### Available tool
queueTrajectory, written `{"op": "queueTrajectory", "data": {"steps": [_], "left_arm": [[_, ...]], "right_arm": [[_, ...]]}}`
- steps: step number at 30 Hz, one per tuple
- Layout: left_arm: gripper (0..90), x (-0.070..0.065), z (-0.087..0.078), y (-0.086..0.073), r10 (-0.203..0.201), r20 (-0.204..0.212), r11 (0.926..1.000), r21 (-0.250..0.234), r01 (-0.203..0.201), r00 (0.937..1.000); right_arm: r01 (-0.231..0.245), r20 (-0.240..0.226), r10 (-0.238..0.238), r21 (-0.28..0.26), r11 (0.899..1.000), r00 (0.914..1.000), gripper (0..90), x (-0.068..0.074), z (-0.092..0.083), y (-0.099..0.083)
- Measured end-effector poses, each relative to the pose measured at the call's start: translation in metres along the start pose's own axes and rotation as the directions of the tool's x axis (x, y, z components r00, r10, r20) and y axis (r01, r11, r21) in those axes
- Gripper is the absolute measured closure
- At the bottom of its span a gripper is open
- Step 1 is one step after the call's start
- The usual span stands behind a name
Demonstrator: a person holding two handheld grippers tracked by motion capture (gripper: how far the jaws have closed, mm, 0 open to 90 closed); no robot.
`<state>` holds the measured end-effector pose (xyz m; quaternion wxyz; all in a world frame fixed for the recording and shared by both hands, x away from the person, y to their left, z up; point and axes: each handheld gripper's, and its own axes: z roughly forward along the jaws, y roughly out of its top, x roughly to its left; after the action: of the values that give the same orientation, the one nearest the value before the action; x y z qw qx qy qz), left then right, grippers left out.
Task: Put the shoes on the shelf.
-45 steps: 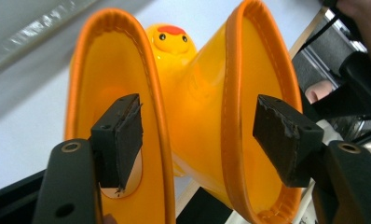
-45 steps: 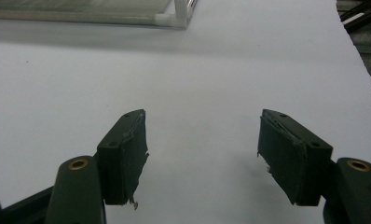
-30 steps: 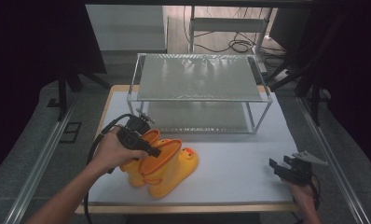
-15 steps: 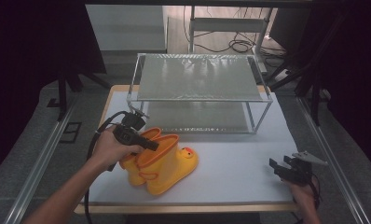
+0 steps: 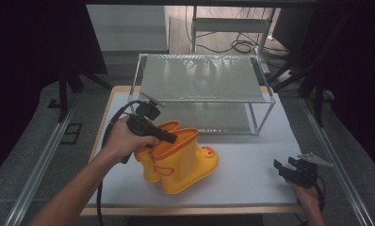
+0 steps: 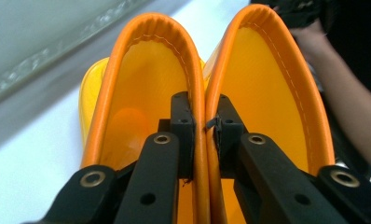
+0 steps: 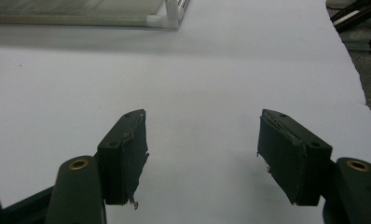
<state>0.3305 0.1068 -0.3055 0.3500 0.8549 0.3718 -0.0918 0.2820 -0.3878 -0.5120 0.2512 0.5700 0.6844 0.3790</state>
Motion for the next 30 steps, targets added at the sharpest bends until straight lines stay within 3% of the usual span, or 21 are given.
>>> {"op": "queueTrajectory", "data": {"steps": [17,24,30], "left_arm": [[81.7,-0.031,0.020,0.041,0.064,0.048,0.9976,0.023,-0.065,0.9968],[81.9,-0.038,0.021,0.056,0.074,0.073,0.9971,0.010,-0.075,0.9946],[81.9,-0.049,0.017,0.073,0.106,0.065,0.9943,0.003,-0.107,0.9922]], "right_arm": [[-0.009,0.006,0.009,-0.001,1.000,0.9999,32.7,-0.002,0.000,0.000],[-0.015,0.009,0.015,-0.005,1.000,0.9998,32.8,-0.004,-0.002,0.000],[-0.025,0.013,0.025,-0.002,1.000,0.9996,32.9,-0.007,-0.002,0.000]]}}
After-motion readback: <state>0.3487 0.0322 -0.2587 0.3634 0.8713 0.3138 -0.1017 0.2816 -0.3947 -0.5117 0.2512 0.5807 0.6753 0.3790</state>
